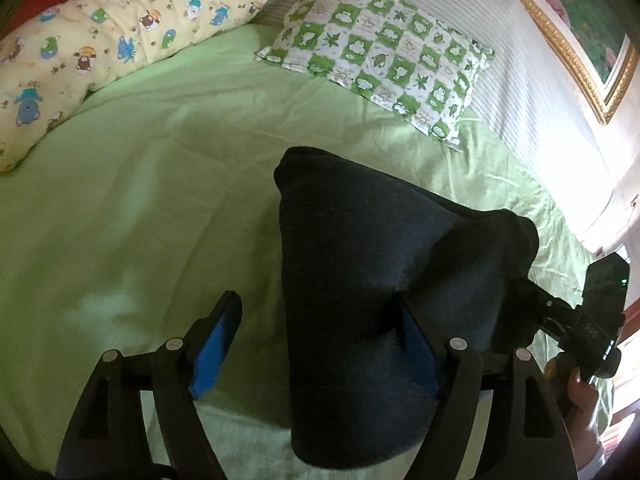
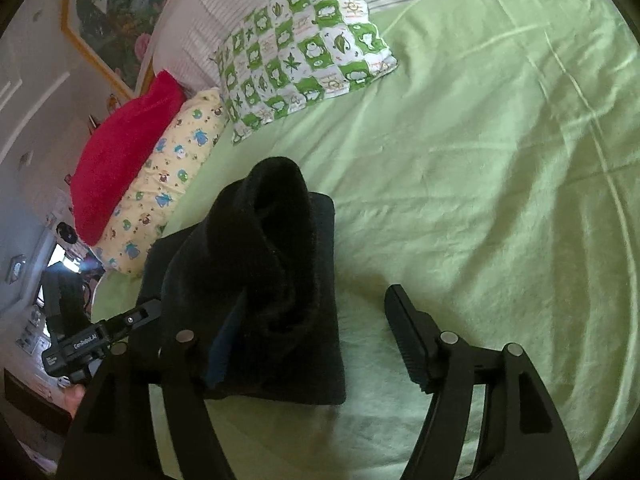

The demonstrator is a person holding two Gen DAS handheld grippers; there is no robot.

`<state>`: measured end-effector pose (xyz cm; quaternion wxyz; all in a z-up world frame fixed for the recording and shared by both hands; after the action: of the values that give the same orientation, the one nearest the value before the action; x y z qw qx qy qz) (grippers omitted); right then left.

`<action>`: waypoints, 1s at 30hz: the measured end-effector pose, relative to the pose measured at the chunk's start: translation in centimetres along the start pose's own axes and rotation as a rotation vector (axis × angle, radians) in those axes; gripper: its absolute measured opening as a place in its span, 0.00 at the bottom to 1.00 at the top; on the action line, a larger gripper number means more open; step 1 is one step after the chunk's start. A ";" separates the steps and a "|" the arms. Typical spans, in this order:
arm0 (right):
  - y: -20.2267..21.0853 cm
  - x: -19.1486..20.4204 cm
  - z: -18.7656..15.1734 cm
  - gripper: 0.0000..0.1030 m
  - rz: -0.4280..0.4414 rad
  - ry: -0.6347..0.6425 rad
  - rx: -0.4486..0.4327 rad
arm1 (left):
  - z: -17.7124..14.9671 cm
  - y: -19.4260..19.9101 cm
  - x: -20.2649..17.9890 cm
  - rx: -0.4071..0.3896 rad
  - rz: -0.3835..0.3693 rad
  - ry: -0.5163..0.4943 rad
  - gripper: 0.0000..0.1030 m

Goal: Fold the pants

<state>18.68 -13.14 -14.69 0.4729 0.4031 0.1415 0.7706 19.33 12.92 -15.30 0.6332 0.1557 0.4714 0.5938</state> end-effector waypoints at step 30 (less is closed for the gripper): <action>7.2 9.9 -3.6 0.89 -0.064 0.440 0.011 | -6.5 7.4 -1.8 -0.080 0.195 -0.251 0.80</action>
<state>9.29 -7.91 -7.82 0.4528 0.2229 0.2583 0.8238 10.04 10.73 -12.29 0.6322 0.2484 0.3469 0.6468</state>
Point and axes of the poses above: each gripper's, at about its wrist camera, not at the fingertips, and y roughly against the way its jaws point, x to its left, z to its top, the point moved 6 cm from there along -y, roughly the way its jaws point, and after that the axes turned 7 degrees about y, right-handed, at the moved point
